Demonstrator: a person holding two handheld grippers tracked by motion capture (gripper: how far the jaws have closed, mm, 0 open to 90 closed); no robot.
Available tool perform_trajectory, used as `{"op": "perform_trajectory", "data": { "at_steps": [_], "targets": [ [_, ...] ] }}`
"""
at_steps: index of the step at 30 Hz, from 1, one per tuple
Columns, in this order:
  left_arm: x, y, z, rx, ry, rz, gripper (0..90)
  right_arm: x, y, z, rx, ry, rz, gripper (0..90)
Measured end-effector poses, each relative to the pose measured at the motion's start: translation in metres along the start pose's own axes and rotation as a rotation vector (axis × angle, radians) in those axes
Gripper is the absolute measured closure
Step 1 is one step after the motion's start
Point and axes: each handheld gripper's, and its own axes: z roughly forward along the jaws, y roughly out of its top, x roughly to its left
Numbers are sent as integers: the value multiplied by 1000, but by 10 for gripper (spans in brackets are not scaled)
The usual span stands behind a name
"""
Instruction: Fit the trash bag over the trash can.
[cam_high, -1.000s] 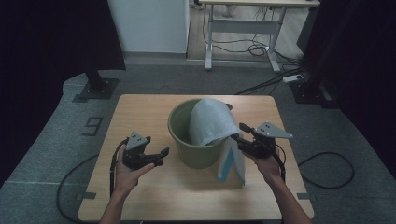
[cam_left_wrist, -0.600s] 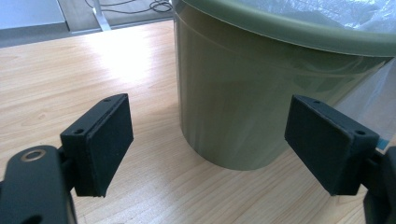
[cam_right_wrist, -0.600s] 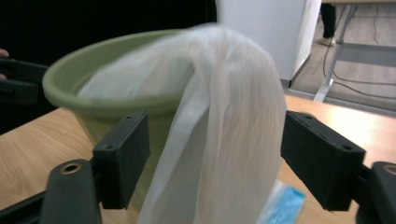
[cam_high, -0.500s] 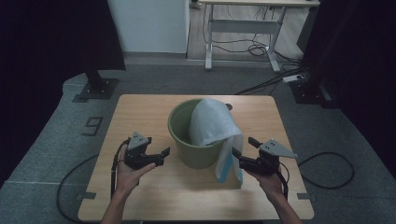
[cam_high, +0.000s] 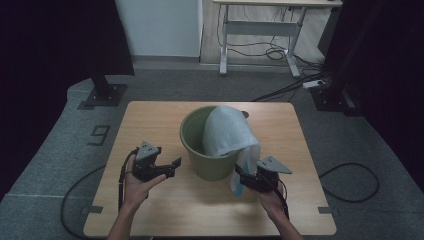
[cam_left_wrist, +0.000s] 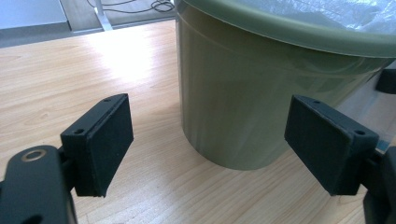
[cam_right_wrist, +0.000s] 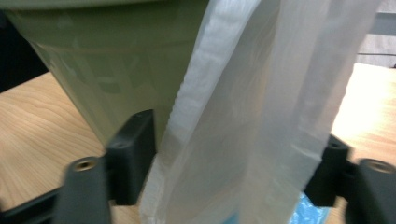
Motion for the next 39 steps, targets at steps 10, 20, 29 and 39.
{"op": "perform_trajectory", "data": {
  "at_steps": [10, 20, 29, 39],
  "targets": [
    [-3, 5, -4, -8, -3, 10, 152, -15, 5, 0, -5, 8, -55, 878],
    [-6, 10, -4, -10, -6, 24, 152, -32, 37, -32, -85, -30, -105, 883],
    [-15, 22, -8, -26, -12, 53, 152, -34, 66, -45, -110, -34, -160, 882],
    [-28, 41, -8, -63, -9, 71, 151, -23, 87, -42, -93, -17, -203, 882]
  ]
}}
